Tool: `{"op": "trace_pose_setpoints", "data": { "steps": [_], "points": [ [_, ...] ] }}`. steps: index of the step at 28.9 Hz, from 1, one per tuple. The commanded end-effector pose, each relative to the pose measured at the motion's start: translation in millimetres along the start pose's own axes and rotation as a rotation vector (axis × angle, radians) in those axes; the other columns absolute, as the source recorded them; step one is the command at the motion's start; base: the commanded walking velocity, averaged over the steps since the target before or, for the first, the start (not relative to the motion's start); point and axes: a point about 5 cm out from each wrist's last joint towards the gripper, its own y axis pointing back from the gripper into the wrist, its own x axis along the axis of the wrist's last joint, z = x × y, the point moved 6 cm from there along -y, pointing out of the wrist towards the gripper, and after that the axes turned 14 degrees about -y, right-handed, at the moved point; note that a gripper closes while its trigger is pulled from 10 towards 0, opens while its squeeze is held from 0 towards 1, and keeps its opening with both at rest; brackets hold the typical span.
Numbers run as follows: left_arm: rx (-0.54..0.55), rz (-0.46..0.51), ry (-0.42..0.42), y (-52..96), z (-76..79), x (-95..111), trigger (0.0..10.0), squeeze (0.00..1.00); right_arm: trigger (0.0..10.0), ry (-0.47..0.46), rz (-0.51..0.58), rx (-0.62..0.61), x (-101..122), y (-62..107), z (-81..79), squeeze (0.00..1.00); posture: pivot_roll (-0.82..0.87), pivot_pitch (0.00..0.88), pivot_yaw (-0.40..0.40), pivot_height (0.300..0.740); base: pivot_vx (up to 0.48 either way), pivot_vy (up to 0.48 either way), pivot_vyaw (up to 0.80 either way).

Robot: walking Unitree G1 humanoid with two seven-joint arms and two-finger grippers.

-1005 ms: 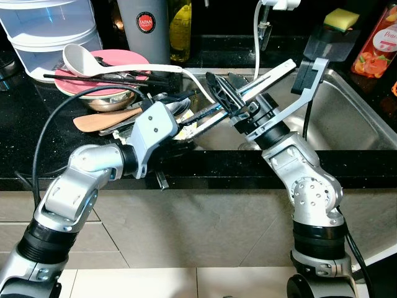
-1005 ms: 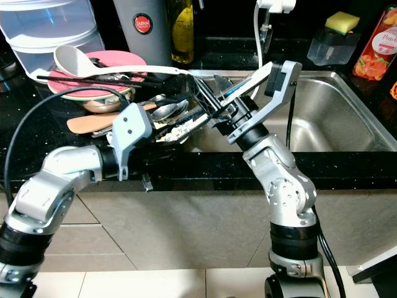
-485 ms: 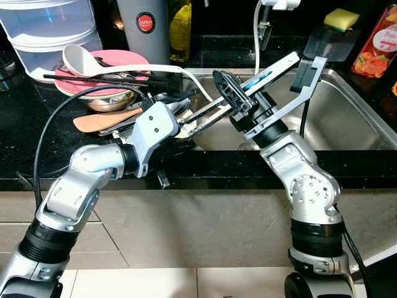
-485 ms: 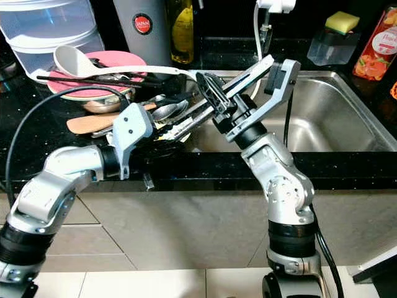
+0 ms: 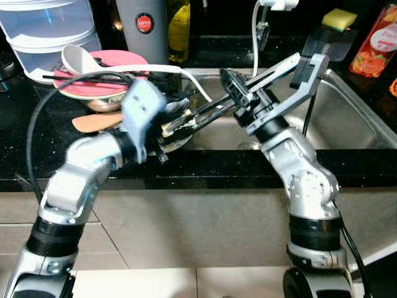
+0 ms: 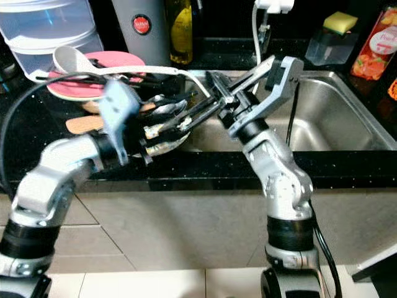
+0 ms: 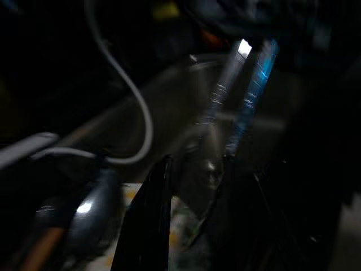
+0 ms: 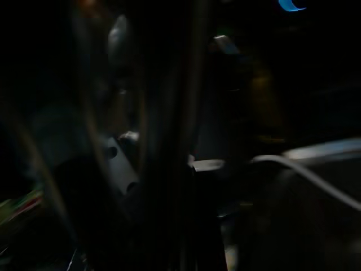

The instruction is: Kitchen organization

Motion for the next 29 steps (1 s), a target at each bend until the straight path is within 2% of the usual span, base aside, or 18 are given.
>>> {"op": "trace_pose_setpoints", "data": {
  "steps": [1, 2, 3, 8, 10, 11, 12, 13, 15, 16, 17, 19, 20, 24, 25, 26, 29],
  "points": [
    [0.003, 0.052, 0.039, 1.7, 2.1, 9, 10.0, 0.00, 10.0, 0.003, 0.064, -0.079, 14, -3.5, 14.9, 0.00, 0.07, 0.014, -0.004, 0.740, 0.000, 0.000, 0.00],
    [0.012, 0.079, 0.058, 4.4, 1.8, 14, 10.0, 0.00, 10.0, -0.004, 0.104, -0.149, 23, -6.7, 30.2, 0.00, 0.07, 0.017, -0.010, 0.740, 0.000, 0.000, 0.00],
    [0.012, 0.079, 0.058, 4.4, 1.8, 14, 10.0, 0.00, 10.0, -0.004, 0.104, -0.149, 23, -6.7, 30.2, 0.00, 0.07, 0.017, -0.010, 0.740, 0.000, 0.000, 0.00],
    [0.064, 0.062, 0.051, 6.7, -2.8, 13, 10.0, 0.00, 10.0, 0.029, 0.138, -0.232, 35, -13.8, 50.1, 0.00, 0.09, 0.032, -0.020, 0.740, 0.000, 0.000, 0.00],
    [0.086, 0.043, 0.047, 7.5, -6.4, 11, 10.0, 0.00, 10.0, 0.057, 0.134, -0.246, 37, -16.2, 52.8, 0.00, 0.10, 0.045, -0.025, 0.740, 0.000, 0.000, 0.00],
    [0.122, 0.006, 0.024, 8.4, -13.1, 6, 10.0, 0.00, 10.0, 0.110, 0.113, -0.279, 36, -19.1, 58.8, 0.00, 0.10, 0.051, -0.026, 0.740, 0.000, 0.000, 0.00],
    [0.122, 0.006, 0.024, 8.4, -13.1, 6, 10.0, 0.00, 10.0, 0.110, 0.113, -0.279, 36, -19.1, 58.8, 0.00, 0.10, 0.051, -0.026, 0.740, 0.000, 0.000, 0.00],
    [0.164, -0.062, 0.012, 10.0, -21.6, -3, 10.0, 0.00, 10.0, 0.196, 0.080, -0.304, 34, -22.2, 64.2, 0.00, 0.12, 0.065, -0.031, 0.740, 0.000, 0.000, 0.00],
    [0.221, -0.122, 0.018, 12.8, -35.5, -12, 10.0, 0.00, 10.0, 0.381, 0.000, -0.363, 27, -25.3, 77.4, 0.00, 0.13, 0.077, -0.037, 0.740, 0.000, 0.000, 0.00],
    [0.221, -0.122, 0.018, 12.8, -35.5, -12, 10.0, 0.00, 10.0, 0.381, 0.000, -0.363, 27, -25.3, 77.4, 0.00, 0.13, 0.077, -0.037, 0.740, 0.000, 0.000, 0.00],
    [0.218, -0.150, 0.060, 12.1, -37.3, -15, 10.0, 0.00, 10.0, 0.497, -0.048, -0.381, 22, -27.7, 84.3, 0.00, 0.14, 0.086, -0.039, 0.740, 0.000, 0.000, 0.00],
    [0.204, -0.151, 0.088, 10.9, -34.7, -15, 10.0, 0.00, 10.0, 0.526, -0.070, -0.396, 19, -28.0, 88.1, 0.00, 0.15, 0.091, -0.039, 0.740, 0.000, 0.000, 0.00],
    [0.166, -0.146, 0.167, 5.9, -25.7, -13, 10.0, 0.00, 10.0, 0.561, -0.090, -0.408, 16, -30.0, 92.7, 0.00, 0.15, 0.095, -0.039, 0.740, 0.000, 0.000, 0.00],
    [0.152, -0.144, 0.192, 4.2, -22.4, -13, 10.0, 0.00, 10.0, 0.568, -0.094, -0.409, 15, -30.6, 93.6, 0.00, 0.15, 0.095, -0.039, 0.740, 0.000, 0.000, 0.00],
    [0.113, -0.135, 0.233, -0.3, -13.3, -11, 10.0, 0.00, 10.0, 0.582, -0.110, -0.423, 13, -30.9, 97.3, 0.00, 0.16, 0.100, -0.035, 0.740, 0.000, 0.000, 0.00],
    [0.113, -0.135, 0.233, -0.3, -13.3, -11, 10.0, 0.00, 10.0, 0.582, -0.110, -0.423, 13, -30.9, 97.3, 0.00, 0.16, 0.100, -0.035, 0.740, 0.000, 0.000, 0.00],
    [0.013, -0.137, 0.256, -11.2, 5.3, -11, 10.0, 0.00, 10.0, 0.618, -0.188, -0.473, 0, -28.1, 111.9, 0.00, 0.15, 0.105, -0.018, 0.740, 0.000, 0.000, 0.00]
  ]
}}
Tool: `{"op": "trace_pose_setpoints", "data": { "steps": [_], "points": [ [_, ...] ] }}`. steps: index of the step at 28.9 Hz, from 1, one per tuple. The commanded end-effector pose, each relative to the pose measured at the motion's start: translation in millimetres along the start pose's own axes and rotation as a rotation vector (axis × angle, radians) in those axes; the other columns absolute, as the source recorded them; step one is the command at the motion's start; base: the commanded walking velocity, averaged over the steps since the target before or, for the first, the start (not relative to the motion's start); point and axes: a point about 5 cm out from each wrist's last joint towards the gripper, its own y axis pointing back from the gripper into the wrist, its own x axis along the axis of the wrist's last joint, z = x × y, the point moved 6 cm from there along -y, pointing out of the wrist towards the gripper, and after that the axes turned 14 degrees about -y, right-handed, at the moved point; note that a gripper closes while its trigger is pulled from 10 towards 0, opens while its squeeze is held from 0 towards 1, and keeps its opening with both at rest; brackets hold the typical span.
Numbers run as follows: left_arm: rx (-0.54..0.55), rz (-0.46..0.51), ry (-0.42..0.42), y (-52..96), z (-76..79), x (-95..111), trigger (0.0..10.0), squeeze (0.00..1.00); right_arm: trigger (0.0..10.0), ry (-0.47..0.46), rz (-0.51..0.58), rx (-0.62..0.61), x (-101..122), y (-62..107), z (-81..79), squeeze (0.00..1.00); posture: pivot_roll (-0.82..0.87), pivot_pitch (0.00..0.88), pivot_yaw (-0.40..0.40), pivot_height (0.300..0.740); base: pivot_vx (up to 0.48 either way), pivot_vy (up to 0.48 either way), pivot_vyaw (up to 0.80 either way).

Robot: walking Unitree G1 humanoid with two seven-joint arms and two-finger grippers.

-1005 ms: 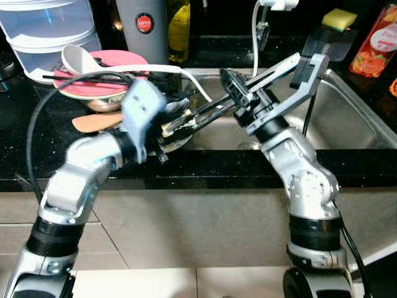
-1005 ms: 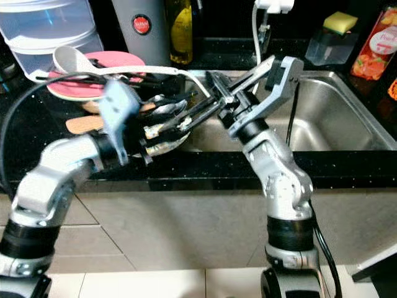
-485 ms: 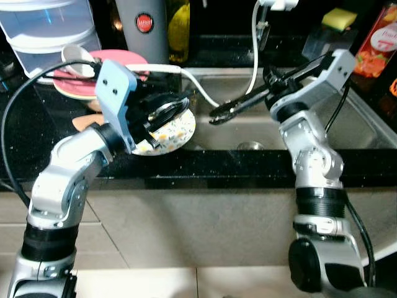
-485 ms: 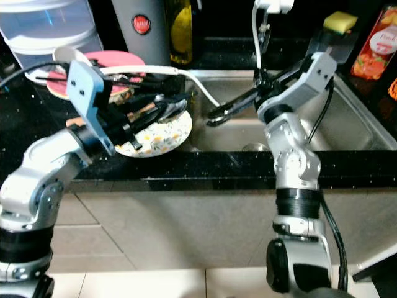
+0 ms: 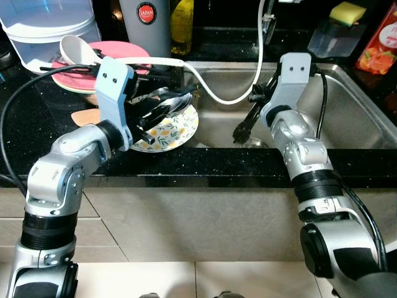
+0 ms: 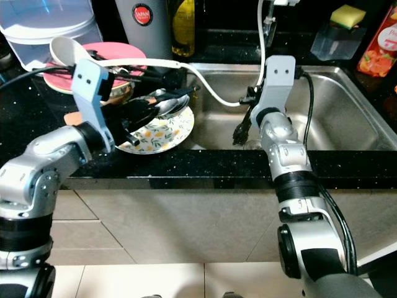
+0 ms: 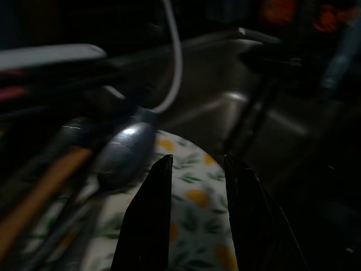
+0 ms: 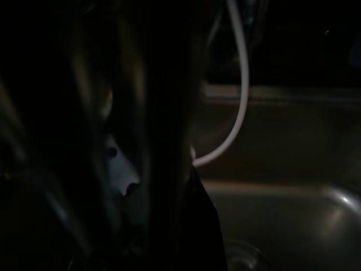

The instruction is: Kitchen organization

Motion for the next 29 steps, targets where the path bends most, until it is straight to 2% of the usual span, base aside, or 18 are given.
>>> {"op": "trace_pose_setpoints", "data": {
  "steps": [1, 5, 8, 10, 13, 17, 19, 24, 25, 26, 27, 29],
  "points": [
    [-0.069, 0.012, 0.019, -7.7, 12.2, 5, 10.0, 0.00, 10.0, 0.024, -0.050, -0.014, -13, -1.5, 3.2, 0.00, 0.15, 0.108, -0.011, 0.740, 0.000, 0.000, 0.00],
    [-0.102, -0.019, 0.057, -18.1, 11.7, 2, 10.0, 0.00, 10.0, 0.048, -0.105, 0.009, -25, -4.7, -3.8, 0.00, 0.15, 0.111, -0.003, 0.740, 0.000, 0.000, 0.00],
    [-0.113, -0.053, 0.027, -25.5, 4.7, 2, 10.0, 0.00, 10.0, 0.073, -0.126, 0.012, -31, -7.3, -8.1, 0.00, 0.14, 0.121, 0.015, 0.740, 0.000, 0.000, 0.00],
    [-0.106, -0.076, 0.007, -31.3, -4.9, 1, 10.0, 0.00, 10.0, 0.086, -0.180, 0.014, -45, -7.2, -10.0, 0.00, 0.12, 0.135, 0.029, 0.740, 0.000, 0.000, 0.00],
    [-0.103, -0.085, 0.011, -33.6, -7.6, 1, 10.0, 0.00, 10.0, 0.090, -0.216, 0.011, -55, -6.6, -9.3, 0.00, 0.12, 0.157, 0.039, 0.740, 0.000, 0.000, 0.00],
    [-0.113, -0.083, 0.023, -35.0, -5.0, 4, 10.0, 0.00, 10.0, 0.043, -0.253, 0.040, -61, -6.3, -14.7, 0.00, 0.11, 0.177, 0.046, 0.740, 0.000, 0.000, 0.00],
    [-0.131, -0.077, 0.038, -36.3, -1.7, 7, 10.0, 0.00, 10.0, -0.005, -0.278, 0.096, -61, -6.6, -25.7, 0.00, 0.11, 0.187, 0.051, 0.740, 0.000, 0.000, 0.00],
    [-0.157, -0.066, 0.049, -38.9, 2.8, 10, 10.0, 0.00, 10.0, -0.005, -0.285, 0.128, -58, -8.0, -32.0, 0.00, 0.10, 0.195, 0.055, 0.740, 0.000, 0.000, 0.00],
    [-0.165, -0.062, 0.053, -39.7, 4.1, 10, 10.0, 0.00, 10.0, 0.000, -0.286, 0.129, -58, -8.3, -32.1, 0.38, 0.10, 0.195, 0.055, 0.740, 0.000, 0.000, 0.00],
    [-0.166, -0.065, 0.044, -40.8, 4.5, 9, 10.0, 0.00, 10.0, 0.023, -0.280, 0.135, -58, -8.5, -32.7, 0.80, 0.09, 0.190, 0.062, 0.740, 0.000, 0.000, 0.00],
    [-0.167, -0.068, 0.040, -41.5, 4.6, 8, 10.0, 0.00, 10.0, 0.024, -0.274, 0.134, -57, -8.9, -32.7, 1.00, 0.08, 0.185, 0.066, 0.740, 0.000, 0.000, 0.00],
    [-0.166, -0.073, 0.029, -42.5, 4.1, 6, 10.0, 0.00, 10.0, 0.022, -0.266, 0.134, -55, -9.5, -32.7, 1.00, 0.08, 0.179, 0.067, 0.740, 0.000, 0.000, 0.00]
  ]
}}
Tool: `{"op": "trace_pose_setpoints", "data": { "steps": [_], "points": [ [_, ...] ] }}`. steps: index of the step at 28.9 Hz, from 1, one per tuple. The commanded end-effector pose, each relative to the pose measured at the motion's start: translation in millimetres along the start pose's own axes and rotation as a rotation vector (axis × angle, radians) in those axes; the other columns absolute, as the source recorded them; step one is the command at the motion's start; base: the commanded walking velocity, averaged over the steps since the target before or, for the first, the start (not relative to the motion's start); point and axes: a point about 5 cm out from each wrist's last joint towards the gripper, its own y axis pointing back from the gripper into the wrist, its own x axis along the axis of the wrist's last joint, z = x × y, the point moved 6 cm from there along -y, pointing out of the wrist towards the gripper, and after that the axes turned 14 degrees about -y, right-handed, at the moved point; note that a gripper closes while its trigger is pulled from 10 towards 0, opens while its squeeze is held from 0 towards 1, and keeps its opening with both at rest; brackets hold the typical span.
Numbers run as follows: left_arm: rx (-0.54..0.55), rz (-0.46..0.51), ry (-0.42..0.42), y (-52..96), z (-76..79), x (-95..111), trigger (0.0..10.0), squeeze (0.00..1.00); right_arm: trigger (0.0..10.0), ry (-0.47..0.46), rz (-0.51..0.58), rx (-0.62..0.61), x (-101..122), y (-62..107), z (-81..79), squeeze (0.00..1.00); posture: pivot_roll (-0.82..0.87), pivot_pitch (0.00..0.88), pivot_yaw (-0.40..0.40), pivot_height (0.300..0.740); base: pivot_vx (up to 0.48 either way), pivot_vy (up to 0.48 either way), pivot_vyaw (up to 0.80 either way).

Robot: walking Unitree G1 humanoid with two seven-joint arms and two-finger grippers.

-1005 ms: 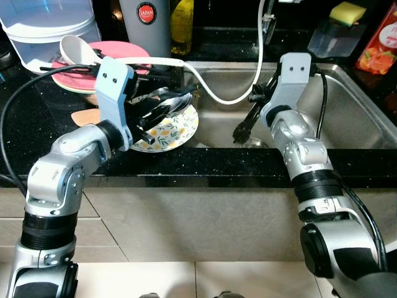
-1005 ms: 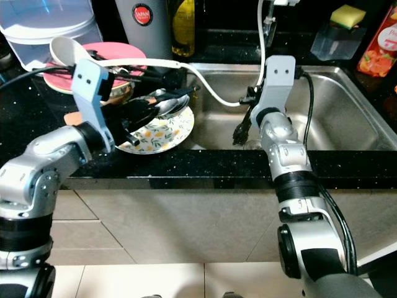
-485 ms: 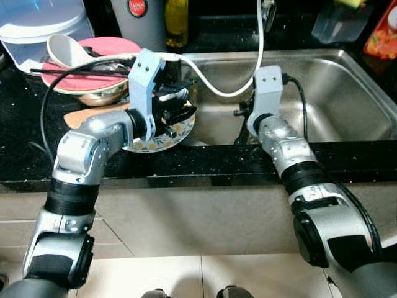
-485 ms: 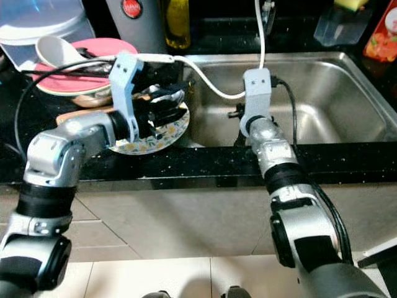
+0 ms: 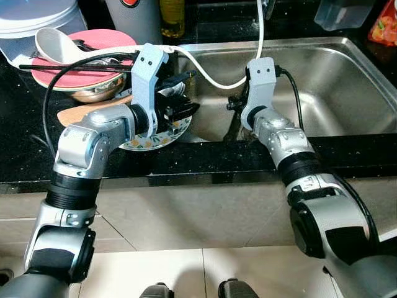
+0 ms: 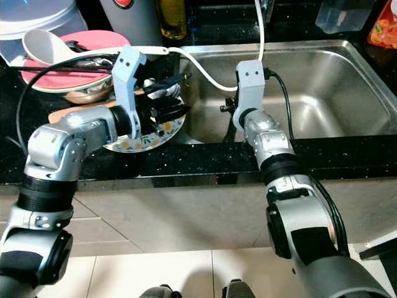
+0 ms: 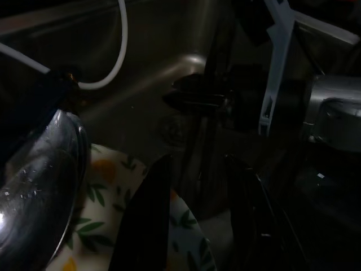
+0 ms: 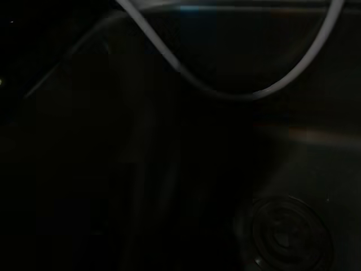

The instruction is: Kitchen organization

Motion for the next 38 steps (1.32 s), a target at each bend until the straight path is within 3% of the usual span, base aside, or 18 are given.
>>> {"op": "trace_pose_setpoints", "data": {
  "steps": [1, 12, 13, 17, 21, 30, 31, 38],
  "points": [
    [-0.014, -0.008, -0.015, -3.6, 2.6, -1, 10.0, 0.00, 10.0, -0.016, -0.070, -0.002, -27, 0.0, 1.3, 1.00, 0.08, 0.179, 0.067, 0.740, 0.000, 0.000, 0.00],
    [-0.018, 0.017, -0.017, -8.2, 4.4, 3, 10.0, 0.00, 10.0, -0.016, 0.027, -0.017, 0, 4.1, 8.7, 1.00, 0.02, 0.153, 0.085, 0.740, 0.000, 0.000, 0.00],
    [-0.018, 0.018, -0.016, -8.6, 4.0, 3, 10.0, 0.00, 10.0, -0.013, 0.047, -0.019, 4, 5.3, 9.0, 0.00, 0.01, 0.154, 0.091, 0.740, 0.000, 0.000, 0.00],
    [-0.021, 0.025, -0.018, -9.8, 2.9, 4, 10.0, 0.00, 10.0, -0.025, 0.113, -0.010, 18, 9.4, 6.2, 0.00, -0.05, 0.150, 0.129, 0.740, 0.000, 0.000, 0.00],
    [-0.025, 0.051, -0.023, -11.4, 1.6, 9, 10.0, 0.00, 10.0, -0.044, 0.228, 0.075, 42, 18.8, -13.0, 0.00, -0.08, 0.151, 0.159, 0.740, 0.000, 0.000, 0.00],
    [-0.018, 0.075, -0.025, -11.4, -0.9, 14, 10.0, 0.00, 10.0, -0.029, 0.298, 0.129, 56, 27.4, -31.2, 0.00, -0.13, 0.140, 0.198, 0.740, 0.000, 0.000, 0.00],
    [-0.016, 0.076, -0.024, -11.0, -1.7, 13, 10.0, 0.00, 10.0, -0.025, 0.307, 0.153, 58, 29.2, -36.3, 1.00, -0.14, 0.136, 0.210, 0.740, 0.000, 0.000, 0.00],
    [-0.006, 0.076, -0.020, -8.5, -6.4, 11, 10.0, 0.00, 10.0, -0.030, 0.356, 0.236, 68, 39.0, -60.5, 1.00, -0.17, 0.133, 0.251, 0.740, 0.000, 0.000, 0.00]
  ]
}}
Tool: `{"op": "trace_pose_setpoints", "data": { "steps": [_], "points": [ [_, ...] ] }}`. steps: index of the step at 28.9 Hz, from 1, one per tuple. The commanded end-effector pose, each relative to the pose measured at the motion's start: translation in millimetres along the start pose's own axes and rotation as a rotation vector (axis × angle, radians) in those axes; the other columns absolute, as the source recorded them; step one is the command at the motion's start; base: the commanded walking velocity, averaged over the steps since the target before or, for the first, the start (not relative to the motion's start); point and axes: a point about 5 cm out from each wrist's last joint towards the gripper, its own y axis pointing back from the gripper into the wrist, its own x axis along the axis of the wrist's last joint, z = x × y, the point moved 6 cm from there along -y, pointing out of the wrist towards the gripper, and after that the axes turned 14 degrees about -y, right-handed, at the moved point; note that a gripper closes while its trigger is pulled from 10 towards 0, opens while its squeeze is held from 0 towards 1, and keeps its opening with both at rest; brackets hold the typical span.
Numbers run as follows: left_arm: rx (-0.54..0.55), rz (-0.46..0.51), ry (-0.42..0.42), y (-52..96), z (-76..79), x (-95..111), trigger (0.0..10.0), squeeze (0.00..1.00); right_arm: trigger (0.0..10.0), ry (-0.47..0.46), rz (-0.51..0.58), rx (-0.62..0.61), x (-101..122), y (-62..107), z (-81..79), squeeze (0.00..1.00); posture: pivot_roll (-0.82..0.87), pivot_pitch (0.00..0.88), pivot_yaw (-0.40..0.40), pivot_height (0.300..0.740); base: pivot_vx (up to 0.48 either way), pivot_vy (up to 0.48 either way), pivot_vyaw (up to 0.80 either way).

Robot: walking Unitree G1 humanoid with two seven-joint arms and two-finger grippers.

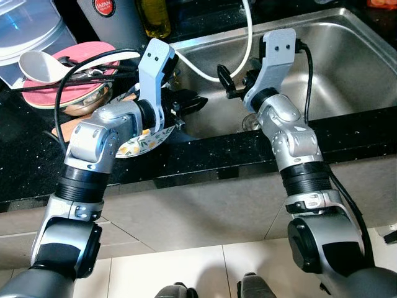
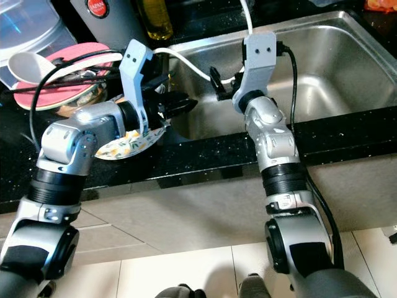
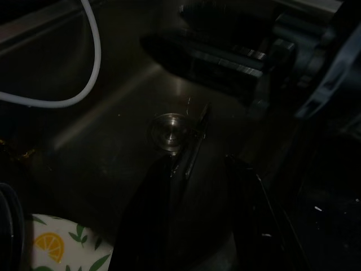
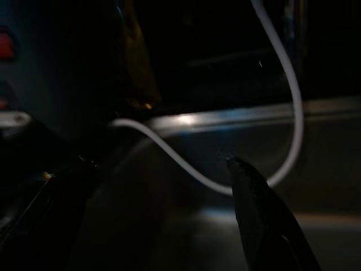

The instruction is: Kitchen organization

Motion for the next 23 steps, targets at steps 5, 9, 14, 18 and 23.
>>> {"op": "trace_pose_setpoints", "data": {
  "steps": [5, 9, 14, 18, 23],
  "points": [
    [0.013, 0.000, -0.001, 2.2, -8.0, -1, 10.0, 0.00, 10.0, -0.010, 0.036, 0.021, 5, 0.7, -12.9, 0.00, -0.18, 0.133, 0.283, 0.740, 0.000, 0.000, 0.00],
    [0.011, 0.003, -0.003, 1.1, -9.4, 0, 10.0, 0.00, 10.0, -0.015, 0.061, 0.019, 12, 1.9, -14.4, 0.00, -0.20, 0.133, 0.314, 0.740, 0.000, 0.000, 0.00],
    [0.013, 0.004, -0.013, 1.2, -12.0, 0, 10.0, 0.00, 10.0, -0.009, 0.060, 0.018, 12, 3.9, -16.4, 0.00, -0.21, 0.138, 0.336, 0.740, 0.000, 0.000, 0.00],
    [0.016, 0.007, -0.023, 4.9, -14.7, 2, 10.0, 0.00, 10.0, -0.011, 0.066, 0.021, 14, 5.2, -19.0, 0.00, -0.22, 0.153, 0.378, 0.740, 0.000, 0.000, 0.00],
    [0.041, 0.026, -0.050, 10.7, -20.7, 8, 10.0, 0.00, 10.0, -0.067, 0.127, 0.137, 27, 12.2, -43.0, 0.00, -0.23, 0.157, 0.385, 0.740, 0.000, 0.000, 0.00]
  ]
}}
